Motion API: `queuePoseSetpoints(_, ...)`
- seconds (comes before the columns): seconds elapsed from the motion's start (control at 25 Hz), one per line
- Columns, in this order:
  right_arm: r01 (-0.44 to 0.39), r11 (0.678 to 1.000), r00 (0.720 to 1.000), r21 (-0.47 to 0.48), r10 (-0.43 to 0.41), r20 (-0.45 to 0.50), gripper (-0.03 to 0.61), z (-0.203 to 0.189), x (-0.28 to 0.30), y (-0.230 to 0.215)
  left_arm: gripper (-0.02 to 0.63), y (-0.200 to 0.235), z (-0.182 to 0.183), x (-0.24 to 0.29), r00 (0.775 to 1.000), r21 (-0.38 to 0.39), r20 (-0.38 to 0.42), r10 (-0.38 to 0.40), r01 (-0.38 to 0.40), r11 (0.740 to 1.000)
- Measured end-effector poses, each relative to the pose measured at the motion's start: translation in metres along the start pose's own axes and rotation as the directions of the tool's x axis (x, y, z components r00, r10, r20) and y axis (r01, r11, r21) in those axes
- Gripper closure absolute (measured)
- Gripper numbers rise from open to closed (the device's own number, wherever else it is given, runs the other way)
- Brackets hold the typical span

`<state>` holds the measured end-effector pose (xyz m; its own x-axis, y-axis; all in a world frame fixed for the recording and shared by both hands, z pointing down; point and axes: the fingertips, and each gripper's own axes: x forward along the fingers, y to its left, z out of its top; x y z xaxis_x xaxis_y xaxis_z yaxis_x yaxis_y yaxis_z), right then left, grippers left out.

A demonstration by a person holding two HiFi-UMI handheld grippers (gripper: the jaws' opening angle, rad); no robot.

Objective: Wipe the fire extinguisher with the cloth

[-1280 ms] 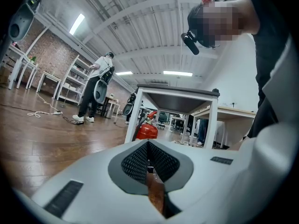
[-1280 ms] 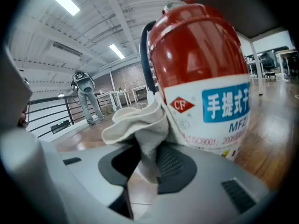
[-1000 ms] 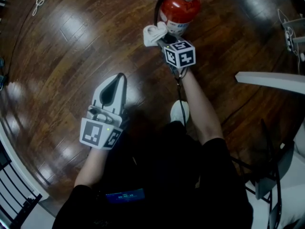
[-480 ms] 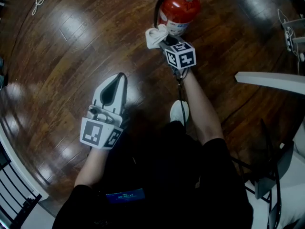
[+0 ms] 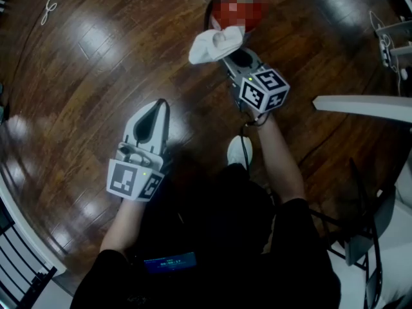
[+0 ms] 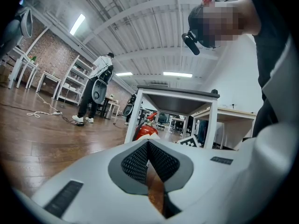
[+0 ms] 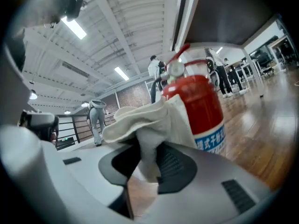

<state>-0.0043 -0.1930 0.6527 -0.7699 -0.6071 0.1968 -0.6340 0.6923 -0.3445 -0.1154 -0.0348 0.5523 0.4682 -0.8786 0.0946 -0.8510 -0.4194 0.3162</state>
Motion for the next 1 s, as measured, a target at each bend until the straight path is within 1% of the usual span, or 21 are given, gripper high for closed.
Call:
queuePoseSetpoints(0.12,0.014,1.0,0.992,0.005,-0.014,0.121,0.462,0.049,-0.028,0.001,0.612,-0.003,-0.002,0.001,1.0,0.001,-0.005,-0.008,0.008,1.0)
queuePoseSetpoints(0.24,0.063,0.998,0.974,0.01,-0.064,0.215,0.462,0.098,-0.056,-0.014,0.612,-0.008,-0.002,0.003,1.0,0.002,-0.009,-0.019,0.019,1.0)
queuePoseSetpoints(0.36,0.152,0.988,0.953,-0.003,-0.145,0.265,0.462,0.133,-0.078,-0.046,0.612,-0.008,-0.002,0.005,1.0,0.005,-0.013,-0.024,0.024,1.0)
queuePoseSetpoints(0.52,0.265,0.964,0.923,0.008,-0.256,0.286,0.462,0.154,-0.088,-0.088,0.612,-0.008,-0.005,0.006,0.999,0.005,-0.02,-0.025,0.026,1.0)
queuePoseSetpoints(0.56,0.287,0.958,0.918,0.011,-0.279,0.282,0.462,0.154,-0.087,-0.095,0.612,-0.009,-0.006,0.007,0.999,0.004,-0.021,-0.026,0.026,1.0)
queuePoseSetpoints(0.64,0.319,0.948,0.916,0.003,-0.309,0.256,0.462,0.145,-0.081,-0.105,0.612,-0.009,-0.007,0.008,0.999,0.003,-0.025,-0.026,0.026,1.0)
queuePoseSetpoints(0.76,0.346,0.938,0.92,-0.008,-0.338,0.198,0.462,0.114,-0.068,-0.115,0.612,-0.007,-0.006,0.008,0.999,0.008,-0.026,-0.022,0.023,1.0)
queuePoseSetpoints(0.88,0.37,0.928,0.914,0.052,-0.373,0.158,0.463,0.077,-0.06,-0.129,0.612,-0.002,-0.003,0.007,1.0,0.017,-0.022,-0.016,0.017,1.0)
queuePoseSetpoints(1.0,0.4,0.911,0.906,0.104,-0.41,0.102,0.463,0.041,-0.053,-0.143,0.612,0.002,-0.001,0.004,1.0,0.02,-0.021,-0.006,0.007,1.0)
